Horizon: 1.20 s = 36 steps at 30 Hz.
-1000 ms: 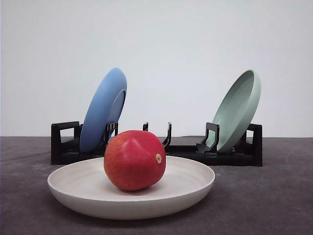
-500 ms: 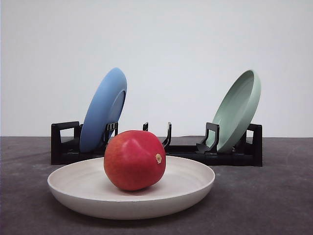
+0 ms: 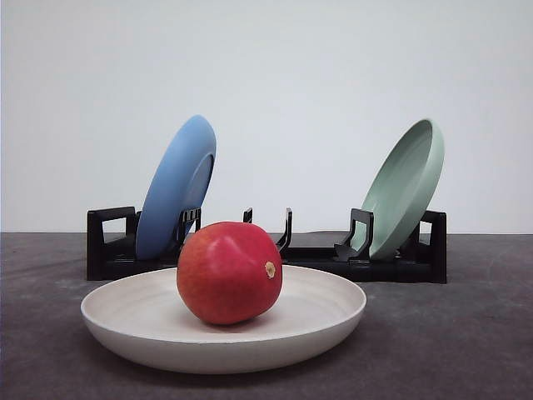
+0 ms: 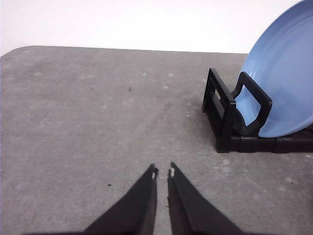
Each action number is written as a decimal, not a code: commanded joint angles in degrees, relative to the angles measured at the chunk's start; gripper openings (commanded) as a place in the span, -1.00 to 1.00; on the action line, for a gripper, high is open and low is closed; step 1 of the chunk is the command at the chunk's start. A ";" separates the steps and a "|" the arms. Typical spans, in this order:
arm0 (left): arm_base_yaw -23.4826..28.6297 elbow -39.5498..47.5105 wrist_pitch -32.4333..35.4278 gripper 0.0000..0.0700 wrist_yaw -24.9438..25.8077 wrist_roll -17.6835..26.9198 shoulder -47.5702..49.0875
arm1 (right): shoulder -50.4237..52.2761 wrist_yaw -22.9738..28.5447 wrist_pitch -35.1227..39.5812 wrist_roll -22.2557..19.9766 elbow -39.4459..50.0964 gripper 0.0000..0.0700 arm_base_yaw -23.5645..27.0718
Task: Place pomegranate in white plate
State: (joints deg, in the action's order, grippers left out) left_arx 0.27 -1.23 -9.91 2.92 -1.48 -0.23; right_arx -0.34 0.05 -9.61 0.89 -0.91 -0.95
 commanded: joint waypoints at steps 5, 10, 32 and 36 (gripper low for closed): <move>0.09 0.55 0.70 -0.93 -0.13 0.59 0.07 | 0.13 0.00 0.59 0.61 0.26 -0.92 0.11; 0.09 0.55 0.70 -0.93 -0.13 0.59 0.07 | 0.13 0.00 0.58 0.61 0.26 -0.92 0.11; 0.11 0.55 0.70 -0.93 -0.13 0.59 0.07 | 0.13 0.00 0.59 0.61 0.26 -0.92 0.11; 0.09 0.55 0.70 -0.93 -0.13 0.59 0.07 | 0.13 0.00 0.59 0.61 0.26 -0.92 0.11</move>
State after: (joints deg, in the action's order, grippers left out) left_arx 0.27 -1.23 -9.91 2.92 -1.48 -0.23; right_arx -0.34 0.05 -9.61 0.89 -0.91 -0.95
